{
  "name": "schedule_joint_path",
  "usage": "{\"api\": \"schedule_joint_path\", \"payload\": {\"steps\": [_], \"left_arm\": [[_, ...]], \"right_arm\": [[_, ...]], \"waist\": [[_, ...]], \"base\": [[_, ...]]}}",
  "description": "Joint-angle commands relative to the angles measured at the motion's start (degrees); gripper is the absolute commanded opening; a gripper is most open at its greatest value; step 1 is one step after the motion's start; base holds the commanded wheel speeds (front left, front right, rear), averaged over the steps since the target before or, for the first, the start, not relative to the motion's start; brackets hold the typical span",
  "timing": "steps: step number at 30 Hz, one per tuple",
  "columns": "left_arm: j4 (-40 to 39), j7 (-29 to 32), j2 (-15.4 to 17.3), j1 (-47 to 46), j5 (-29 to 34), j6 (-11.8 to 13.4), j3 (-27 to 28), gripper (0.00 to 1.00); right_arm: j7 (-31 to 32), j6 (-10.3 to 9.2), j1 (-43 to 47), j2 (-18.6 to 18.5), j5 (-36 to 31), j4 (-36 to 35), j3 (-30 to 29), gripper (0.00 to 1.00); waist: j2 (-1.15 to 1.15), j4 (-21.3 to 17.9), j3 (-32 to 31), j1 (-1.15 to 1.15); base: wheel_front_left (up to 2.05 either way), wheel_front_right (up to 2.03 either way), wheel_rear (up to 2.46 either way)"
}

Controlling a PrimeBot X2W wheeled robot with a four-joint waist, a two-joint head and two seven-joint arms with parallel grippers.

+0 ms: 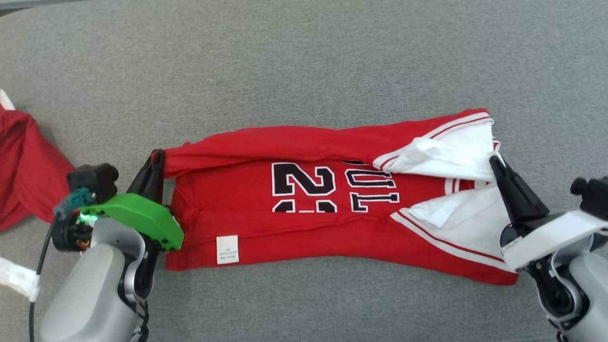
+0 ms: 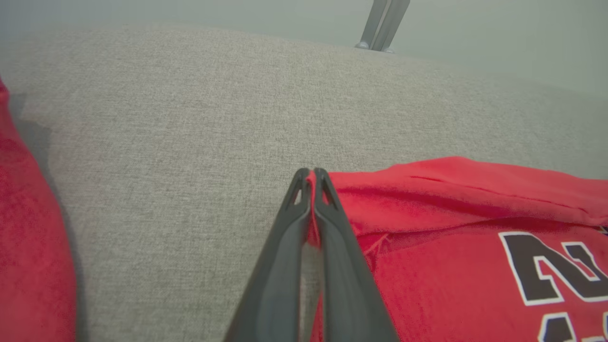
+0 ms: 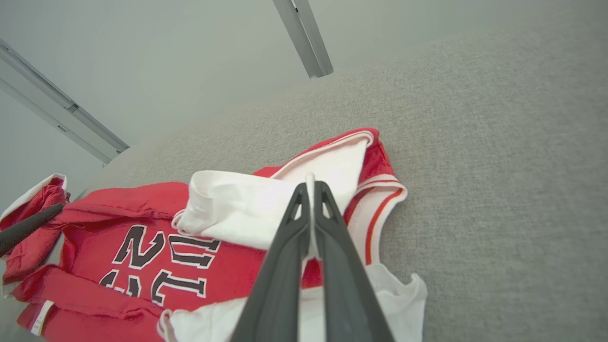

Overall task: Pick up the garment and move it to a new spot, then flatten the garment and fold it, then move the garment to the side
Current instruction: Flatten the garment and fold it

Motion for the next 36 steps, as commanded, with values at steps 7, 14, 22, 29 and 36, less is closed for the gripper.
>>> {"api": "schedule_joint_path", "payload": {"steps": [7, 14, 22, 29, 36], "left_arm": [[-11.85, 3.51, 3.19, 11.81, -2.45, 5.51, 1.74, 0.00], [-19.36, 1.81, 4.12, 18.02, -0.30, 10.82, 2.52, 1.00], [-27.61, -6.31, 3.67, 19.65, 7.72, 17.19, 1.97, 1.00], [-30.71, -8.80, 3.58, 20.93, 11.45, 19.58, 1.56, 1.00], [-30.62, -9.40, 3.05, 23.73, 13.03, 20.39, 0.04, 1.00]], "right_arm": [[-0.08, 0.00, 9.67, 5.00, -2.05, -2.77, -5.26, 0.00], [-0.08, 0.00, 12.53, 7.30, -7.06, -5.65, -8.80, 1.00], [0.60, 0.00, 14.97, 10.81, -19.40, -14.21, -18.55, 1.00], [5.08, 0.00, 16.83, 14.30, -26.98, -20.62, -24.51, 1.00], [8.47, 0.00, 19.23, 16.50, -29.00, -23.40, -26.08, 1.00]], "waist": [[0.00, -2.95, -2.12, 0.00], [0.00, -3.62, -3.54, 0.00], [0.00, -4.34, -5.50, 0.00], [0.00, -4.92, -7.40, 0.00], [0.00, -5.19, -8.29, 0.00]], "base": [[0.00, 0.00, 0.00], [0.00, 0.00, 0.00], [0.00, 0.00, 0.00], [0.00, 0.00, 0.00], [0.00, 0.00, 0.00]]}}
